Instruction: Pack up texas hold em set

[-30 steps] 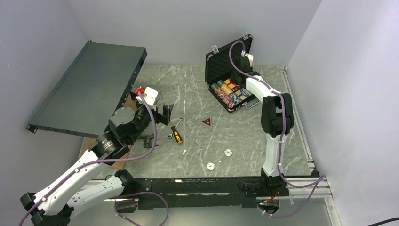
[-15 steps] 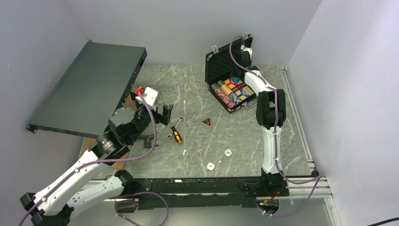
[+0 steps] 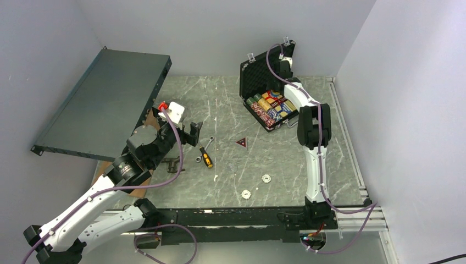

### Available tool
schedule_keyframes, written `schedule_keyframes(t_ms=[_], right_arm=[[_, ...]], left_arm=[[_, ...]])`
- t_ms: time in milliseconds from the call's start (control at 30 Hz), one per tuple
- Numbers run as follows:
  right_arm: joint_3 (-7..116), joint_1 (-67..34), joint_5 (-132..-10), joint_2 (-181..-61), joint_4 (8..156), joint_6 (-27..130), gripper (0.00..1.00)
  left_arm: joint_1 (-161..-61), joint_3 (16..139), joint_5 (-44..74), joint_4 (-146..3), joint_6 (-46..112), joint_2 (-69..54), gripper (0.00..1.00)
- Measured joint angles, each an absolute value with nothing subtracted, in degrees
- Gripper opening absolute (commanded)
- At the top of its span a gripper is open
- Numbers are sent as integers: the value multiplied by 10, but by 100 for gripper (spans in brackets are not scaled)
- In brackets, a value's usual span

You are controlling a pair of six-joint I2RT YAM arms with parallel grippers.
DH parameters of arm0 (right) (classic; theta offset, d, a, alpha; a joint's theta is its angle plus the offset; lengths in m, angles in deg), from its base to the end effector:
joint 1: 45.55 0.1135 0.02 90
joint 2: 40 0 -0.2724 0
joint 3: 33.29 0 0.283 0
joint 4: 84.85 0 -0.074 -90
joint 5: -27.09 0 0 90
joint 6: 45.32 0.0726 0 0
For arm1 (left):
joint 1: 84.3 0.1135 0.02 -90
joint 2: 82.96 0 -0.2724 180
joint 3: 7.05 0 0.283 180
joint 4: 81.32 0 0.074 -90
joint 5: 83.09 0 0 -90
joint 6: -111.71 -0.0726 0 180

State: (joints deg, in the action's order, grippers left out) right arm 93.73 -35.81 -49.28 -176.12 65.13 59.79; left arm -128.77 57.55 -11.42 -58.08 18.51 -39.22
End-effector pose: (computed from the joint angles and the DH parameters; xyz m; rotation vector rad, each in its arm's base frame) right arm 0.6021 0.0860 0.1663 0.2308 2.2191 -0.0320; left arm 0.1804 -0.1451 0.3967 0.4199 1.5630 -0.2992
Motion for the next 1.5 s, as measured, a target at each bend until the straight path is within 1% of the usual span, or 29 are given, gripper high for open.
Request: schedule_keyframes(t_ms=[100, 267, 333, 433, 567, 600, 667, 767, 933, 1033, 1167, 1500], right_arm=[[953, -358, -497, -1773, 645, 598, 68], [957, -358, -499, -1775, 631, 597, 69], [934, -357, -499, -1759, 632, 596, 71], [837, -350, -497, -1690, 627, 596, 75], [670, -322, -494, -1538, 638, 598, 80], [616, -305, -496, -1484, 648, 602, 81], [550, -262, -498, -1408, 656, 608, 83], [478, -159, -500, -1337, 672, 621, 85], [398, 5, -520, -1329, 683, 644, 86], [375, 64, -525, -1337, 668, 650, 86], [375, 91, -528, -1346, 662, 662, 86], [353, 98, -550, -1353, 662, 694, 81]], left_arm=[[-1288, 575, -114, -581, 185, -392, 99], [-1288, 575, -114, -581, 185, -392, 99], [-1288, 575, -114, -581, 185, -392, 99], [-1288, 575, -114, -581, 186, -392, 99], [-1288, 576, -113, -580, 186, -392, 99], [-1288, 576, -112, -580, 186, -392, 99], [-1288, 576, -111, -581, 186, -392, 99], [-1288, 576, -111, -581, 185, -392, 99], [-1288, 576, -111, -581, 185, -386, 99], [-1288, 576, -111, -581, 185, -383, 99], [-1288, 576, -110, -581, 186, -382, 99], [-1288, 576, -111, -581, 185, -382, 99]])
